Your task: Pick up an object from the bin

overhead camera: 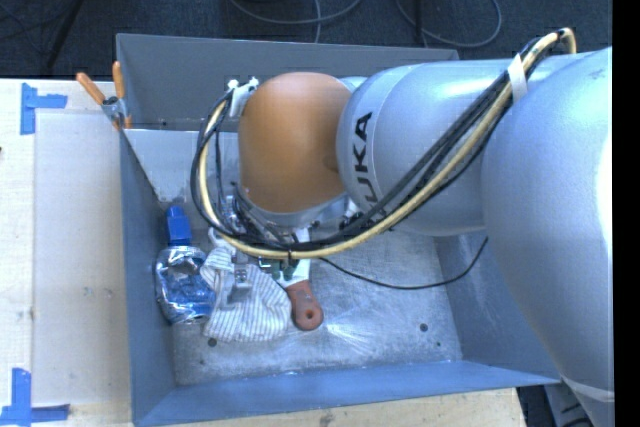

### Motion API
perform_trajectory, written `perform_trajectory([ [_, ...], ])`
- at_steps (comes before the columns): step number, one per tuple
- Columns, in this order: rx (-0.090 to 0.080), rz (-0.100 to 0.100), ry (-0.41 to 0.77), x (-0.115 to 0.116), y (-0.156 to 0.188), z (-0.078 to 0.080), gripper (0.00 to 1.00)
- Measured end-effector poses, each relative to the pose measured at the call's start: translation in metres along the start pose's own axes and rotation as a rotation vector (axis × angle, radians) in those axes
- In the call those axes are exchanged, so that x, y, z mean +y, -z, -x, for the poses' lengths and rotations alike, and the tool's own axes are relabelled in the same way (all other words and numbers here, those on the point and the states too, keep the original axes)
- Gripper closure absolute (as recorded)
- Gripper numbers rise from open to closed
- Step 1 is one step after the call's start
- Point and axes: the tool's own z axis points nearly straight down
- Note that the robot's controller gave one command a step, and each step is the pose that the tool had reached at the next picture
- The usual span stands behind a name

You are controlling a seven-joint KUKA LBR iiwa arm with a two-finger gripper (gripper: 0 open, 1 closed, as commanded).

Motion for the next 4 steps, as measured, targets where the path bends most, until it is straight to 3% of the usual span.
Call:
perform_trajectory([
  [1, -0.008, 0.002, -0.004, -0.001, 0.005, 0.002, 0.0],
  [2, -0.007, -0.001, 0.094, 0.02, -0.084, 0.003, 1.0],
  [3, -0.007, 0.0, 0.093, 0.02, -0.084, 0.003, 1.0],
  [4, -0.018, 0.004, 0.178, 0.027, 0.102, -0.009, 1.0],
])
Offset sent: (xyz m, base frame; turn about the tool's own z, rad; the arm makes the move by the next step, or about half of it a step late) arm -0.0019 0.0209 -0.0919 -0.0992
